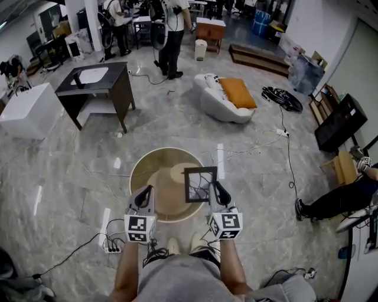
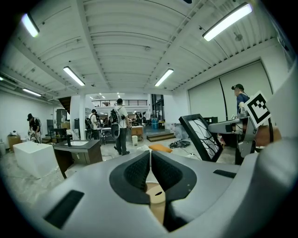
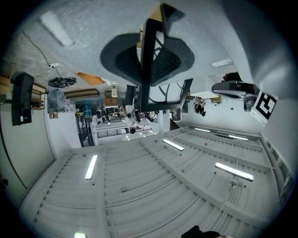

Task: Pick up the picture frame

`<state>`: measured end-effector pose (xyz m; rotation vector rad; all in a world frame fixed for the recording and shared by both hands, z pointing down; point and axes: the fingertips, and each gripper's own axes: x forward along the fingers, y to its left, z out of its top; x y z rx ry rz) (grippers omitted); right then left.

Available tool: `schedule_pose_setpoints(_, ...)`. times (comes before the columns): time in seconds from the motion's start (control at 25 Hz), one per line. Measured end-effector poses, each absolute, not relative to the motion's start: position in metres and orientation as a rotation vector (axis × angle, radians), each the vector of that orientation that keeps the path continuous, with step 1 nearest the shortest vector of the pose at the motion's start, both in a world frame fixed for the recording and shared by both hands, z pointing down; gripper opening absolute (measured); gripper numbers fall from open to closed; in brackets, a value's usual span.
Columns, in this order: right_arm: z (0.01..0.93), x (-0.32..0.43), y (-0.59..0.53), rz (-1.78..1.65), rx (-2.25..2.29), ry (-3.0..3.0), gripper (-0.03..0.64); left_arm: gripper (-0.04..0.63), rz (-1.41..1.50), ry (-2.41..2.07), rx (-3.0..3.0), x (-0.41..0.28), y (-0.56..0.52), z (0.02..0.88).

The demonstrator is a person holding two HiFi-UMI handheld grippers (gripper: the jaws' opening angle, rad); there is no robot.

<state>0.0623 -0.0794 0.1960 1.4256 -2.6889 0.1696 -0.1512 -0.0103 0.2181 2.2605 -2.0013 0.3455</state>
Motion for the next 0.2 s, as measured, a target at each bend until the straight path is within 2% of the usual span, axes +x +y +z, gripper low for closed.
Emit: schedule_pose_setpoints(0.2, 0.231, 0.091, -0.041, 0.155, 1.436, -2.700, 0.061, 0.028, 0.341, -2.012, 2.274, -0.122, 0.028, 0.252)
